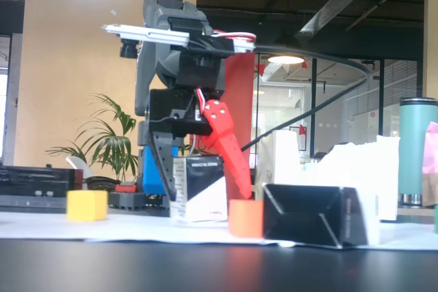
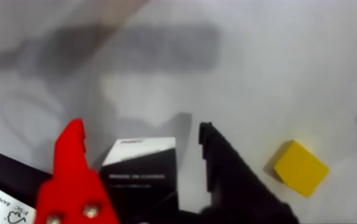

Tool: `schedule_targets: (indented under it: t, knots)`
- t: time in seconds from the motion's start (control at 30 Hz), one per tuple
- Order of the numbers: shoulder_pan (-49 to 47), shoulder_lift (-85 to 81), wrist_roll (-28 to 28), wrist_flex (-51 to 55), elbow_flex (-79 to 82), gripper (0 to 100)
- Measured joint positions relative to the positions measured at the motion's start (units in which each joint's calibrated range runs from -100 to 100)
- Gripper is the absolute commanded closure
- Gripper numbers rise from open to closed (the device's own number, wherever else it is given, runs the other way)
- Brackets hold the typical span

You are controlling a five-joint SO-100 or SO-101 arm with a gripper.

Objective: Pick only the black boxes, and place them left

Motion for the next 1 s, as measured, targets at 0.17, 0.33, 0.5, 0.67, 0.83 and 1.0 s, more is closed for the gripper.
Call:
schedule_targets:
  t: [0.17,0.33,0.5,0.67,0.83,1.0]
  knots:
    - [0.0,0.0,0.0,-0.8,4.8,64]
    - [-0.1,-0.3,0.0,-1.7,6.4,81]
    - [-0.3,-0.5,0.0,-1.0,5.7,85]
    - [-0.5,-0.6,0.0,-0.9,4.2,85]
    - [0.0,-0.4,0.0,-0.8,-1.8,85]
    - [-1.8,-1.8,0.2,-0.8,-9.8,85]
